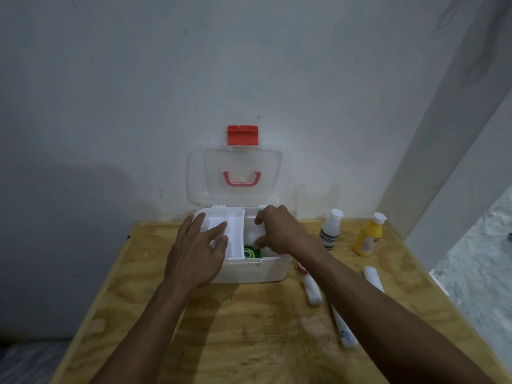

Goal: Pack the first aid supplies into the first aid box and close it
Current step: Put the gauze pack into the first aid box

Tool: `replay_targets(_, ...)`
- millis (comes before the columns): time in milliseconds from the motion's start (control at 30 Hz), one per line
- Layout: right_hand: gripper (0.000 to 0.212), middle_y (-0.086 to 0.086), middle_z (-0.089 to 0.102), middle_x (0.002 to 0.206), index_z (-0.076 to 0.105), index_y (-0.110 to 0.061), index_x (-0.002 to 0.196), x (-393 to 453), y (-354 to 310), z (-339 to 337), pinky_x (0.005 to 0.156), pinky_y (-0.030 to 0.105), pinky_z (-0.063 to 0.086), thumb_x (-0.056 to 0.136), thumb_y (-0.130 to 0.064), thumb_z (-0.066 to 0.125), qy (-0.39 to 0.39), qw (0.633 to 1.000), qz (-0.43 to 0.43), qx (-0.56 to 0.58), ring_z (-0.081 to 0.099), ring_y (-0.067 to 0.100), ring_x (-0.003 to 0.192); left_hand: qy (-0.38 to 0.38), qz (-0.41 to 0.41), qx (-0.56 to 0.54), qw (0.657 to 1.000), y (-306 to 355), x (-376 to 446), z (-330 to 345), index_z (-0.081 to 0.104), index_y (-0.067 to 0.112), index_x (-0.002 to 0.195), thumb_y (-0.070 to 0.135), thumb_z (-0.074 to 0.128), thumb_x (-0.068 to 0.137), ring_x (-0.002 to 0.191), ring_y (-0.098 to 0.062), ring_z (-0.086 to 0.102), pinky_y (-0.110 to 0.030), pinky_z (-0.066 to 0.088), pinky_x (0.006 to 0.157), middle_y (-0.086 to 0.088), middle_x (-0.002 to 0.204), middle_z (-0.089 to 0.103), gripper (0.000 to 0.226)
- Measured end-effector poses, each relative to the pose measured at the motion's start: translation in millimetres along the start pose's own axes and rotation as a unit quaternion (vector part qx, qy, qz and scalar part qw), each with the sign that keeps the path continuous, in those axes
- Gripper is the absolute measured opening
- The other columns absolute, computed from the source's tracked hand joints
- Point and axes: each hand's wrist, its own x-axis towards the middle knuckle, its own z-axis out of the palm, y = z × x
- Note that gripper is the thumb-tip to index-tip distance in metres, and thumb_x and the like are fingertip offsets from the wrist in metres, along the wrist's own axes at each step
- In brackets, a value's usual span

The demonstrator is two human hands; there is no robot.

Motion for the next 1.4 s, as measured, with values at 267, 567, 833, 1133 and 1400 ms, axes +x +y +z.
replay_targets(267, 0.046, 0.009, 0.063, 0.126, 0.063, -0.008, 0.123, 7, -2, 5, 0.090, 0.029, 0.051, 0.079, -0.009, 0.078, 0.005, 0.990, 0.059, 0.130, 0.060, 0.024, 0.111, 0.002, 0.003, 0.001, 1.000, -1, 2, 1, 0.049, 0.039, 0.137, 0.053, 0.038, 0.094, 0.148, -0.021, 0.014, -0.049, 0.022, 0.115, 0.003, 0.159, 0.023, 0.047)
replay_targets(567, 0.038, 0.008, 0.058, 0.130, 0.064, -0.016, 0.119, 9, 5, 15, 0.087, 0.032, 0.054, 0.083, -0.004, 0.065, 0.030, 0.949, 0.140, 0.280, 0.058, 0.023, 0.108, 0.002, 0.001, 0.008, 1.000, -2, 2, 3, 0.049, 0.040, 0.137, 0.050, 0.041, 0.095, 0.148, -0.020, 0.014, -0.047, 0.022, 0.115, 0.004, 0.159, 0.023, 0.044)
replay_targets(833, 0.047, 0.010, 0.055, 0.124, 0.056, -0.018, 0.128, 15, 5, 21, 0.086, 0.041, 0.059, 0.086, 0.003, 0.059, -0.032, 0.928, 0.177, 0.325, 0.058, 0.026, 0.105, 0.004, -0.003, 0.008, 1.000, -3, 4, 4, 0.048, 0.041, 0.136, 0.052, 0.041, 0.094, 0.148, -0.020, 0.015, -0.048, 0.021, 0.116, 0.005, 0.159, 0.022, 0.045)
replay_targets(1133, 0.042, 0.011, 0.049, 0.128, 0.044, -0.021, 0.136, 18, 3, 25, 0.083, 0.039, 0.057, 0.095, -0.012, 0.047, -0.069, 0.904, 0.187, 0.377, 0.054, 0.028, 0.106, 0.003, -0.004, 0.010, 1.000, -3, 4, 5, 0.048, 0.042, 0.136, 0.051, 0.040, 0.095, 0.148, -0.019, 0.012, -0.048, 0.022, 0.115, 0.004, 0.160, 0.022, 0.043)
replay_targets(1400, 0.046, 0.001, 0.039, 0.123, 0.023, -0.026, 0.141, 9, 0, 24, 0.075, 0.021, 0.048, 0.102, -0.048, 0.035, -0.073, 0.931, 0.081, 0.347, 0.048, 0.018, 0.106, 0.009, 0.000, 0.010, 1.000, -2, 3, 4, 0.050, 0.042, 0.135, 0.061, 0.027, 0.083, 0.148, -0.020, 0.015, -0.048, 0.024, 0.115, 0.005, 0.159, 0.024, 0.060)
